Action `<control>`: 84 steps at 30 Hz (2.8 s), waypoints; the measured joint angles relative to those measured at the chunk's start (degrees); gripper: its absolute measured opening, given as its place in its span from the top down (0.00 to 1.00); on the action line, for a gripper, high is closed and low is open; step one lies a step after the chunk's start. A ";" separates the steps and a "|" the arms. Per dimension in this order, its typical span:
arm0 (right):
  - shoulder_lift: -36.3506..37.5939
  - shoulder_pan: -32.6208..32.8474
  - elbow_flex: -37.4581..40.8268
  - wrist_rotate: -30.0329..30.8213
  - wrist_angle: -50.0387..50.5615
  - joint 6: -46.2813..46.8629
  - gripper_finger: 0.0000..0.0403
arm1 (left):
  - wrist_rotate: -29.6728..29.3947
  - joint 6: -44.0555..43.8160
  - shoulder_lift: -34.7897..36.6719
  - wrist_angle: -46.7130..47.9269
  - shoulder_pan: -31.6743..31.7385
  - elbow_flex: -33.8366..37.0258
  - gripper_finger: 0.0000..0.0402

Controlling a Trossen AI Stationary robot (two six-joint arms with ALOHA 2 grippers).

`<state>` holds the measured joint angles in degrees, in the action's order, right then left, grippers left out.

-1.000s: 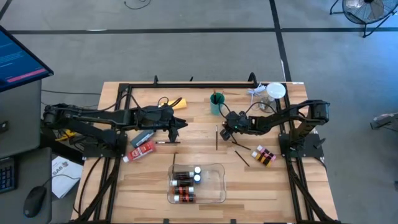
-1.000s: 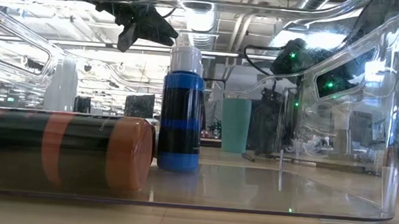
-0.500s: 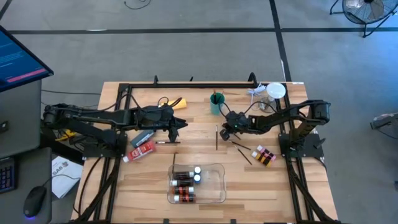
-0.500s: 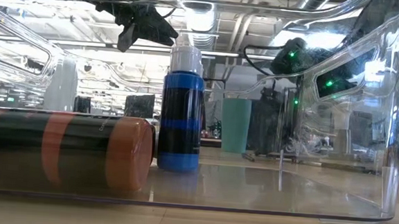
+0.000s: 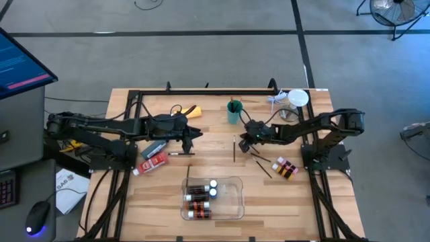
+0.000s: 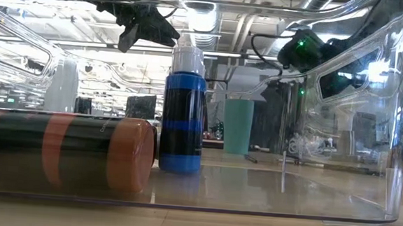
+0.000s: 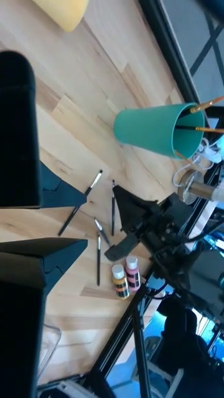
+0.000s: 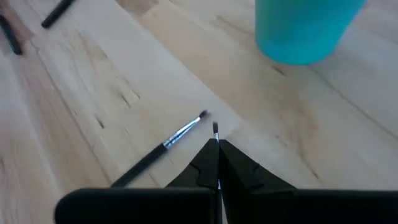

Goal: Pick & Place Paint Supplies
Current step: Put the silver paint brush into the green cup

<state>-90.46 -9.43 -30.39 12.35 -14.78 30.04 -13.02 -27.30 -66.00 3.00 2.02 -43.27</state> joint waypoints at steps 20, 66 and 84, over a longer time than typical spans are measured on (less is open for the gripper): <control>0.97 -0.26 -0.16 0.66 1.58 -4.77 1.00 | -0.95 0.00 0.00 -0.02 0.00 0.00 1.00; 0.16 -7.77 -0.16 -2.26 4.06 -12.45 0.64 | -1.77 -0.62 -0.17 -0.04 -0.02 0.02 1.00; -3.94 -6.76 4.13 -3.54 -4.25 -9.61 0.64 | -2.00 -1.67 -0.17 -0.25 -0.02 0.02 1.00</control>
<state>-94.40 -16.19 -26.26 8.81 -19.03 20.43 -15.03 -28.97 -66.17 2.75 2.01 -43.24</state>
